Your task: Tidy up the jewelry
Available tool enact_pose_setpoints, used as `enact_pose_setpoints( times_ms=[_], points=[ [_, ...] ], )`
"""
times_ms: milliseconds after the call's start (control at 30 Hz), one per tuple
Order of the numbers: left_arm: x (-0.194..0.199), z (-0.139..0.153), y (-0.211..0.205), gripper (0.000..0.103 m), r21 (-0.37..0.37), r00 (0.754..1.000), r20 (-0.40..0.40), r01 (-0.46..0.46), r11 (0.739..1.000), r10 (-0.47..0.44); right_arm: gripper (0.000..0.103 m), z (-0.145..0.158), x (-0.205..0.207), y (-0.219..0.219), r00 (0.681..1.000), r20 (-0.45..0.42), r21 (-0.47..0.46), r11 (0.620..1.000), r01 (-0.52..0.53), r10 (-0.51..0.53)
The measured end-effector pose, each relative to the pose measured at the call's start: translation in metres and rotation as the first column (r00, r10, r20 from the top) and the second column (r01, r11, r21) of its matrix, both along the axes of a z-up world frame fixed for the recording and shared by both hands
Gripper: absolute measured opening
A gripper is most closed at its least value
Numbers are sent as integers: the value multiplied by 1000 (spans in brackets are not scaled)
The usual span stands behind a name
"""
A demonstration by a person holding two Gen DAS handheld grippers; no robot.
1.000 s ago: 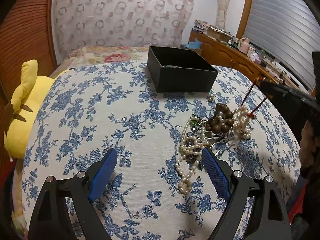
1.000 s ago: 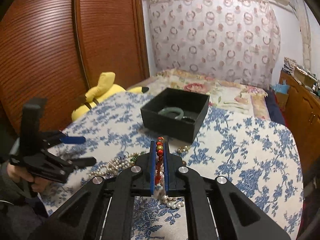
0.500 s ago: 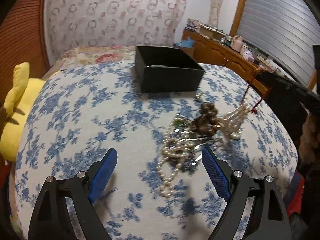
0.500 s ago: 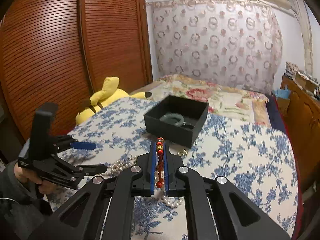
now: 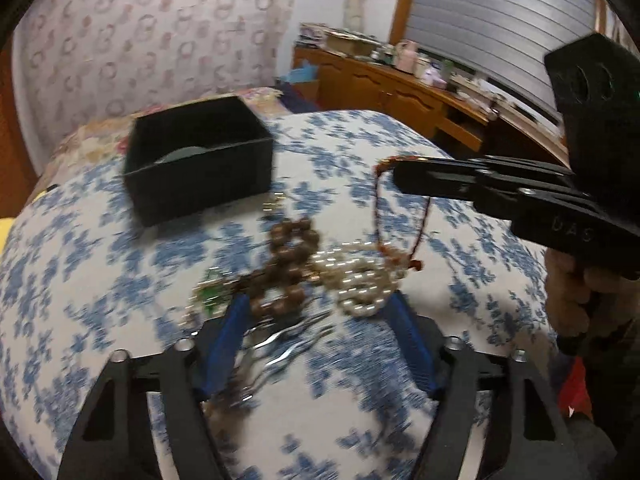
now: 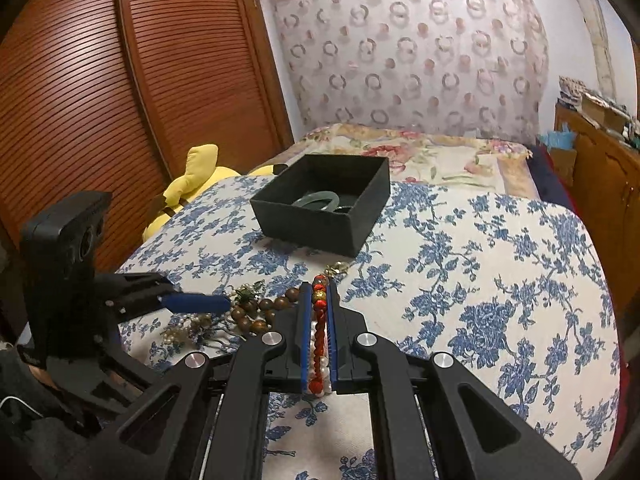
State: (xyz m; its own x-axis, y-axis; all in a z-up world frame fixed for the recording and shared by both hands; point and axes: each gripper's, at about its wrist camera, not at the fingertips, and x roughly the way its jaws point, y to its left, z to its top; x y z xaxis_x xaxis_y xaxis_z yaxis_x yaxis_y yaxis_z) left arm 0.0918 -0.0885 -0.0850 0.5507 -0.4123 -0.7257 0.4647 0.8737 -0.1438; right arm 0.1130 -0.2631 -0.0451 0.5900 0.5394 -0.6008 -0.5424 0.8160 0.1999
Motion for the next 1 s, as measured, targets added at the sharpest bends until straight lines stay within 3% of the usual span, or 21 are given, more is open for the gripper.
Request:
enact_pose_setpoints(
  times_ms=[167, 367, 467, 533, 633, 700, 1000],
  points=[
    [-1, -1, -21, 53, -10, 998, -7, 70, 997, -70, 8, -6, 4, -7, 1000, -26, 21, 1000, 17, -17],
    [2, -9, -40, 48, 56, 995, -5, 98, 994, -98, 8, -5, 6, -11, 999, -31, 31, 999, 21, -20],
    [5, -14, -43, 38, 98, 995, -8, 95, 991, -95, 8, -3, 7, -13, 999, -29, 34, 999, 24, -23],
    [6, -14, -44, 24, 106, 996, -6, 94, 990, -94, 8, -2, 7, -13, 999, -27, 35, 999, 26, -25],
    [3, -8, -38, 19, 71, 995, 7, 102, 992, -102, 8, -4, 7, -15, 999, -32, 35, 999, 28, -27],
    [1, -2, -35, 7, 53, 994, 18, 103, 993, -104, 8, -6, 8, -14, 999, -39, 35, 999, 28, -26],
    [-1, 38, -12, 6, -1, 992, 110, 54, 999, -54, 8, -6, 5, -12, 999, -37, 41, 999, 23, -22]
  ],
)
